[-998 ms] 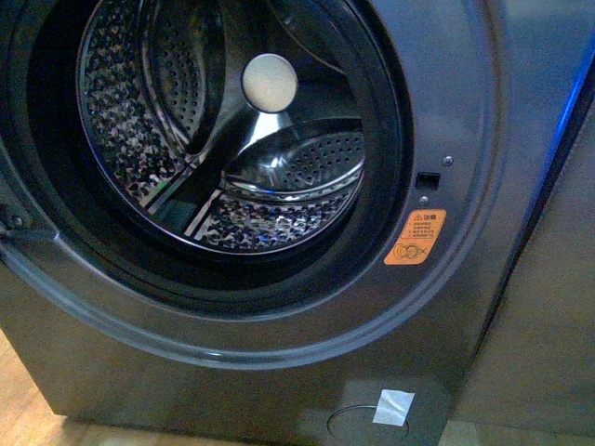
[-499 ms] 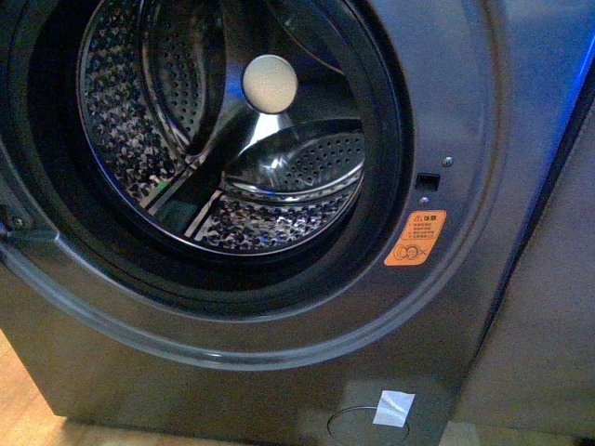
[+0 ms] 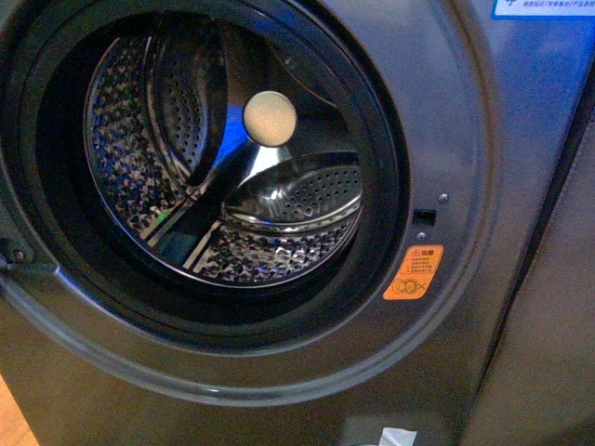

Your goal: Put clothes into washing machine

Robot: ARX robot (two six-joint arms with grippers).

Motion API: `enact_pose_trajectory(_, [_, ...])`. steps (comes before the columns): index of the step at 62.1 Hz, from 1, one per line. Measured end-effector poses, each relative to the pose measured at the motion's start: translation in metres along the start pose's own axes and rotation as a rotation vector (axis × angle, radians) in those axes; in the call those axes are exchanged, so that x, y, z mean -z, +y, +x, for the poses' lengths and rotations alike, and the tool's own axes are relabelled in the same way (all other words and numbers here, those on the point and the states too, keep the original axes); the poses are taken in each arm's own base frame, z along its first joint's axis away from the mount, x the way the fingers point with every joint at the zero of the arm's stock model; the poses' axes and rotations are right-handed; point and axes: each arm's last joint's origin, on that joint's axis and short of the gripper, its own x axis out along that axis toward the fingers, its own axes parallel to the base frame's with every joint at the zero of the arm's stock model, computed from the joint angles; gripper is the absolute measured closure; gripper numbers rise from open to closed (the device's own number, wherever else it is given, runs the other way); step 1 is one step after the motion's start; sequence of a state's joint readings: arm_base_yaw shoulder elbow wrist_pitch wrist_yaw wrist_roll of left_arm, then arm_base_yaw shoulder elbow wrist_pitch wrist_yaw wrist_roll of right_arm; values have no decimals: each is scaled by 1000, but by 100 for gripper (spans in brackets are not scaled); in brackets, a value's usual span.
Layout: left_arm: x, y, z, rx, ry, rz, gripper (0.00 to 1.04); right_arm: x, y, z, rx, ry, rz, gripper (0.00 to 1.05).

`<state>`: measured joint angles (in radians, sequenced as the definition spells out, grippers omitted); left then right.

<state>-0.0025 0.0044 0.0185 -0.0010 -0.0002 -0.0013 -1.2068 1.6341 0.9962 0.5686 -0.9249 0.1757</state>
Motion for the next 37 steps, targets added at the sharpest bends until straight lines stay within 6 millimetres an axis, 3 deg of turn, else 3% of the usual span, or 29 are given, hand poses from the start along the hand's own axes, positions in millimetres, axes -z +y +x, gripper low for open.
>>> enact_pose_trajectory(6, [0,0,0,0,0,0,7,-43,34,-3,-85,-93,-38,99])
enact_pose_trajectory(16, [0,0,0,0,0,0,7,-106,122,-2,-292,-210,-53,99])
enact_pose_trajectory(37, [0,0,0,0,0,0,7,-164,262,-7,-564,-322,-32,99])
